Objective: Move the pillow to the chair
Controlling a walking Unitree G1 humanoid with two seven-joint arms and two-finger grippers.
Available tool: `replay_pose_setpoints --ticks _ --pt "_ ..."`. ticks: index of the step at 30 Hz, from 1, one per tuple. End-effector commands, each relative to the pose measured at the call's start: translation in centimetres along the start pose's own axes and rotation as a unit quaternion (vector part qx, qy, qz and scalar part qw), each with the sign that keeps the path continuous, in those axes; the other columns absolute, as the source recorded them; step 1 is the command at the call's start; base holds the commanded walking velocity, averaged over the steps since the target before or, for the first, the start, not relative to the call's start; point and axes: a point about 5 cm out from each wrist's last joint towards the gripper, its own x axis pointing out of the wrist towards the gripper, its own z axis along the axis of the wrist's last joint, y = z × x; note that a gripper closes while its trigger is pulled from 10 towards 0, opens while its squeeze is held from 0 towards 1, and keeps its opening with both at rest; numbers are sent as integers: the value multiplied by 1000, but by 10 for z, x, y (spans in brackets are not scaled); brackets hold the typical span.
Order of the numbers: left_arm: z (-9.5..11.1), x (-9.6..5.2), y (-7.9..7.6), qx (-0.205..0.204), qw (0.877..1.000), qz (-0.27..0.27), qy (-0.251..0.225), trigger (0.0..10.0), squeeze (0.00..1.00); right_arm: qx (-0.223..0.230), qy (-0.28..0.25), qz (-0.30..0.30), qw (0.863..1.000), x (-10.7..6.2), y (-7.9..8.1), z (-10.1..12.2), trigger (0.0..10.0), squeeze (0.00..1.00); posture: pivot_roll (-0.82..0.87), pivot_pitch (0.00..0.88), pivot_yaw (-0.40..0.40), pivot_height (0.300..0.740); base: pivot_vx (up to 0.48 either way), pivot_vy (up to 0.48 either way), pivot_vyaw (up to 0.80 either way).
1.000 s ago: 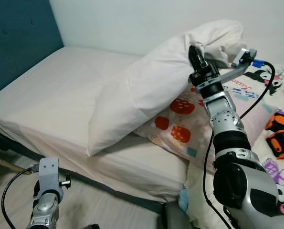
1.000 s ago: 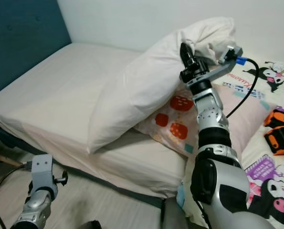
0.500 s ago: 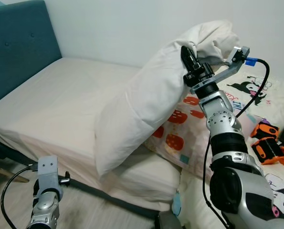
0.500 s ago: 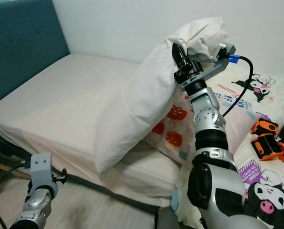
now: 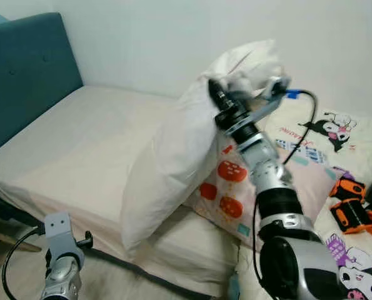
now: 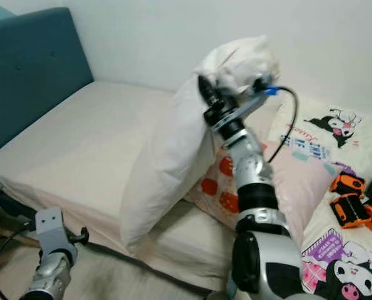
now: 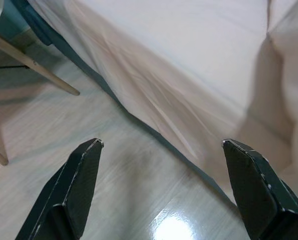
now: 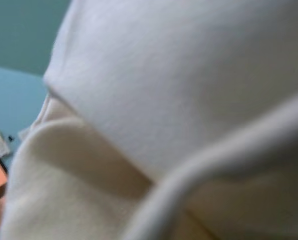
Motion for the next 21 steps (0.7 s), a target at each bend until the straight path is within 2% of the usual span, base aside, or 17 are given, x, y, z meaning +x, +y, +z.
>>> replay_pose_setpoints --ticks 1,11,15,19,21 --pt "-3 -1 -2 1 1000 -3 4 10000 0 -17 1 16 1000 5 8 1 0 0 -170 0 1 689 -409 0 0" --pt "2 -1 -8 -7 1000 -11 -10 10000 0 -27 20 10 999 3 9 -7 0 0 -174 0 -5 731 0 0 0" --pt "2 -1 -10 -7 1000 -13 -11 10000 0 -31 42 18 998 2 13 -17 0 0 -175 0 -8 740 0 0 0" --pt "2 -1 -11 -7 1000 -15 -12 10000 0 -49 72 55 995 -2 26 -38 0 0 -170 0 -17 740 0 0 0" --pt "2 -2 -12 -3 1000 -17 -17 10000 0 -70 97 95 988 -5 36 -49 0 0 -167 0 -19 740 0 0 0"
